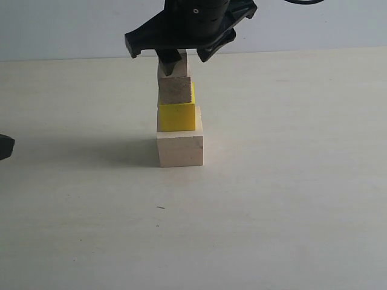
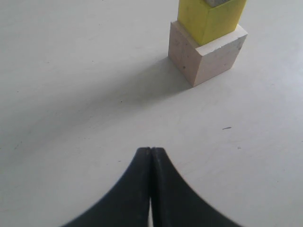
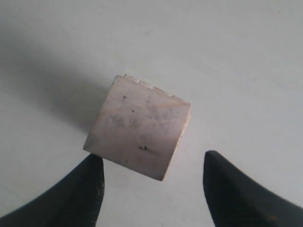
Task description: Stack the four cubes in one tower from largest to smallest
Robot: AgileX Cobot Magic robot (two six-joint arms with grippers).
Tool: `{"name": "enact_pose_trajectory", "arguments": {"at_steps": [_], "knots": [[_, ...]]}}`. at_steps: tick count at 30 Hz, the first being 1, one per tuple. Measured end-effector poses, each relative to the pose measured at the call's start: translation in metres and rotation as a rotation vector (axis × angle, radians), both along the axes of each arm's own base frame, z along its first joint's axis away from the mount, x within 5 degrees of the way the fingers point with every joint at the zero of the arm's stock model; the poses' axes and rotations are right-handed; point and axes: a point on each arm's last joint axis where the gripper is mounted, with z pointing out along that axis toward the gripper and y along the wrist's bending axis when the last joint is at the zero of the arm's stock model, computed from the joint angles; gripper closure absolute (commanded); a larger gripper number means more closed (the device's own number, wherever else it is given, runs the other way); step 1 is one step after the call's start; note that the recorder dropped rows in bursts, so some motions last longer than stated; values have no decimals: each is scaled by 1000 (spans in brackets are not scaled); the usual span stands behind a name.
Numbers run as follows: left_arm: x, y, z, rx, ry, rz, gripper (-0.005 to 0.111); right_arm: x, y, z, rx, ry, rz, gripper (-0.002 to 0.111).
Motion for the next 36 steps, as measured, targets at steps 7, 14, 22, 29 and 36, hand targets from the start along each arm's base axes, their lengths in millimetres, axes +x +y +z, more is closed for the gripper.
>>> {"name": "enact_pose_trajectory", "arguments": {"at_steps": [7, 14, 22, 29, 36], "knots": [[0, 0, 0, 0, 0, 0, 107, 0, 0, 0, 5, -5, 1, 50], [0, 0, 0, 0, 0, 0, 107, 1, 1, 0, 7, -7, 2, 50], [0, 0, 0, 1, -1, -1, 107, -5, -4, -2, -42, 62, -12, 51], [0, 0, 0, 1, -1, -1, 107, -33, -18, 41, 60, 91, -4, 98], [-1, 0, -1, 9, 16, -3, 107, -66, -57, 88, 90, -39, -5, 108]]}}
